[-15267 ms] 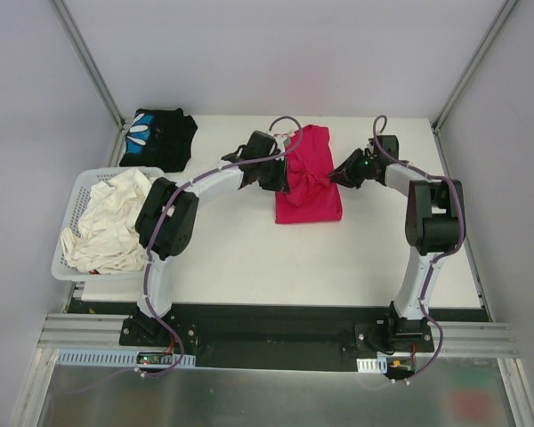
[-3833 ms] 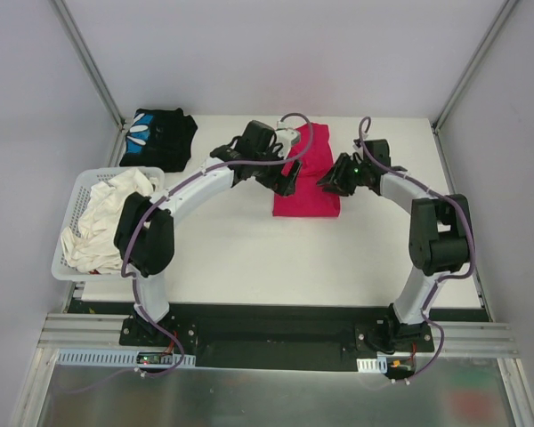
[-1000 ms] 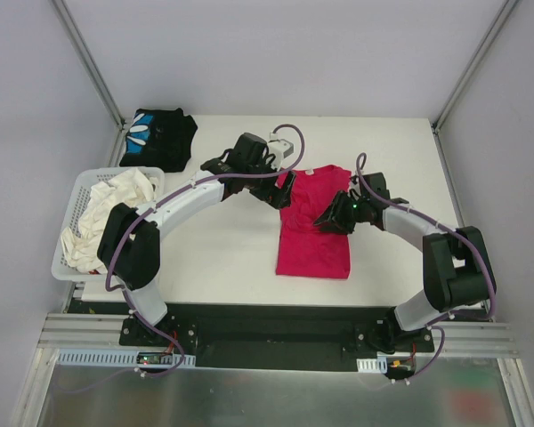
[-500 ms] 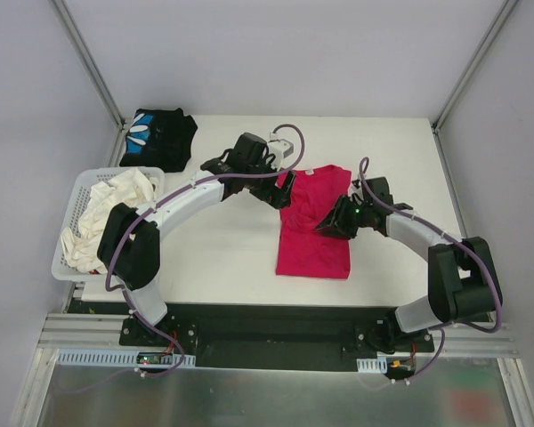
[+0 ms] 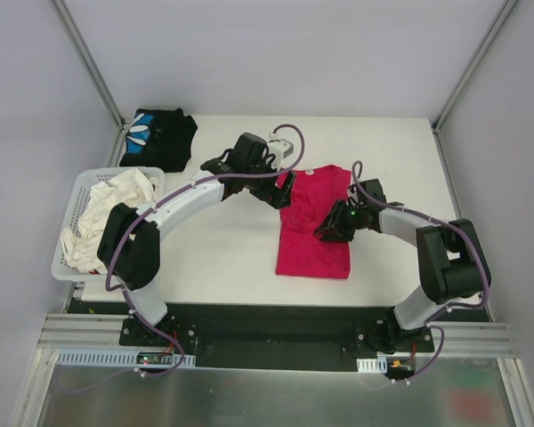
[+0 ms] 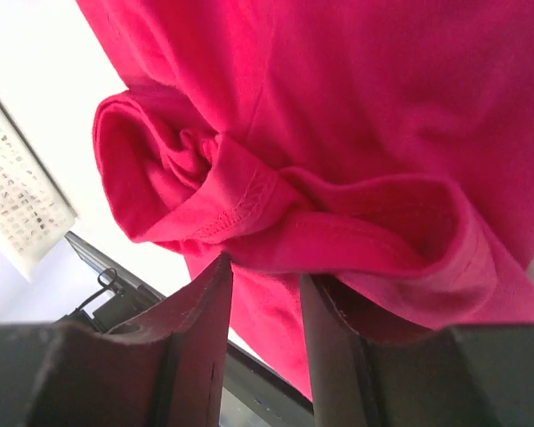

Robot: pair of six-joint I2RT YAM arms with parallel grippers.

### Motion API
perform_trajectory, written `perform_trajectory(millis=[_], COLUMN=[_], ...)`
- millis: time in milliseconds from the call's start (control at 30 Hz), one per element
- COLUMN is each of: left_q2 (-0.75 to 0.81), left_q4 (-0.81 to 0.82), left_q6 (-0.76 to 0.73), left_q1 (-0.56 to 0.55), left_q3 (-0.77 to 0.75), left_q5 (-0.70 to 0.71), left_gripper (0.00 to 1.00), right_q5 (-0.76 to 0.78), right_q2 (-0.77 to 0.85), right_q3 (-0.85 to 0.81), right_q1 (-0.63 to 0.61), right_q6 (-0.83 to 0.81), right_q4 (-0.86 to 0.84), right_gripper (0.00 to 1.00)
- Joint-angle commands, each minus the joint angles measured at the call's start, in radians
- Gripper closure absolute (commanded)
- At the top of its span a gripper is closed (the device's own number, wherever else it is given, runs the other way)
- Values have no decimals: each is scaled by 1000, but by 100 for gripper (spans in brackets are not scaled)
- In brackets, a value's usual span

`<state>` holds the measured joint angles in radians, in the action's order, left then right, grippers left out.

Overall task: Fold and stack the t-shirts
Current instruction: Fold the folded rectangular tshirt in 1/3 of the way

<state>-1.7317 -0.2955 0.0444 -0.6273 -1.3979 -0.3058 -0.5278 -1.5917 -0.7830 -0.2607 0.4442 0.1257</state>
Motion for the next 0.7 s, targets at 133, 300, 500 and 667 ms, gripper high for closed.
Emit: perform_trajectory(millis=[133, 300, 500, 667], left_q2=[34, 34, 26, 14], left_q4=[15, 15, 15, 15], left_q6=[-6, -8, -6, -6], left_q1=[1, 1, 1, 1], left_q3=[-7, -3, 0, -6], left_q5=[-6, -4, -12, -21], left_gripper=[9, 8, 8, 8], right_q5=[-18, -17, -25, -24], right_q2=[-82, -102, -97, -126], right_q3=[-104, -142, -157, -168], right_q1=[-6, -5, 11, 24], right_q6=[-12, -18, -21, -24], right_q4=[-60, -51, -41, -46], right_gripper=[62, 62, 62, 62])
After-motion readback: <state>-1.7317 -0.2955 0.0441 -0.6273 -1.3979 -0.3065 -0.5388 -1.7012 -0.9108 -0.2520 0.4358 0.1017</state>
